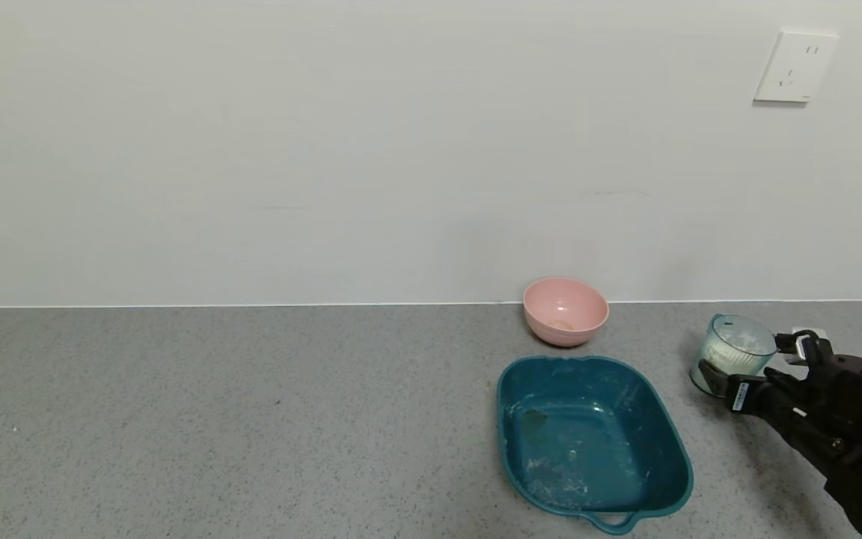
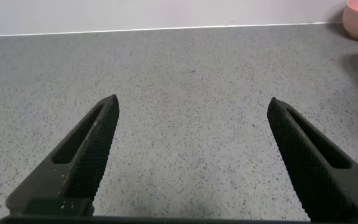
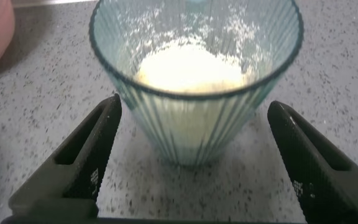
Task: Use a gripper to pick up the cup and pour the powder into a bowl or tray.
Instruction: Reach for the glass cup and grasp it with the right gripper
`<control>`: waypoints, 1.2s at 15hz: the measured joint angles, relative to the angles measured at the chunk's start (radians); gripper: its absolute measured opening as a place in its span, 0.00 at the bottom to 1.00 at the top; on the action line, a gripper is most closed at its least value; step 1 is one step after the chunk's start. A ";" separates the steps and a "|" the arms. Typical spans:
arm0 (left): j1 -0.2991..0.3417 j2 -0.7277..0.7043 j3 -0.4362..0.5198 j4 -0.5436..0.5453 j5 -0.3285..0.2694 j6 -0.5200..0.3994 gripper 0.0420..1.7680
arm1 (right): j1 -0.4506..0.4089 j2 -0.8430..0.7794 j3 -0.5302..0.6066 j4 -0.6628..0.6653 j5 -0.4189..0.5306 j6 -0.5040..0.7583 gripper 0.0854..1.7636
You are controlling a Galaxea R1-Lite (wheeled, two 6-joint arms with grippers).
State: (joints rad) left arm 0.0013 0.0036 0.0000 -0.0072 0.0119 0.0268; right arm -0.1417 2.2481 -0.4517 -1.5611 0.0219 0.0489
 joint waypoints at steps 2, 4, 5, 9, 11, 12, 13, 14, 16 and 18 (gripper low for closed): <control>0.000 0.000 0.000 0.000 0.000 0.000 0.97 | 0.000 0.020 -0.028 0.000 0.000 0.000 0.97; 0.000 0.000 0.000 0.000 0.000 0.000 0.97 | -0.001 0.039 -0.053 0.000 -0.001 0.000 0.97; 0.000 0.000 0.000 0.000 0.000 0.000 0.97 | -0.003 0.049 -0.067 0.000 -0.001 0.000 0.97; 0.000 0.000 0.000 0.000 0.000 0.001 0.97 | 0.000 0.067 -0.094 0.000 -0.005 -0.001 0.97; 0.000 0.000 0.000 0.000 0.000 0.000 0.97 | 0.000 0.076 -0.108 0.000 -0.008 -0.003 0.97; 0.000 0.000 0.000 0.000 0.000 0.000 0.97 | 0.000 0.083 -0.113 0.000 -0.010 -0.005 0.97; 0.000 0.000 0.000 0.000 0.000 0.000 0.97 | -0.001 0.091 -0.119 0.000 -0.011 -0.007 0.97; 0.000 0.000 0.000 0.000 0.000 0.000 0.97 | -0.001 0.098 -0.124 0.000 -0.012 -0.007 0.97; 0.000 0.000 0.000 0.000 0.000 0.000 0.97 | 0.000 0.104 -0.129 0.001 -0.013 -0.008 0.81; 0.000 0.000 0.000 0.000 0.000 0.000 0.97 | -0.001 0.106 -0.130 0.000 -0.012 -0.008 0.75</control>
State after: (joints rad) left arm 0.0013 0.0036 0.0000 -0.0072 0.0115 0.0264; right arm -0.1423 2.3538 -0.5815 -1.5615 0.0100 0.0409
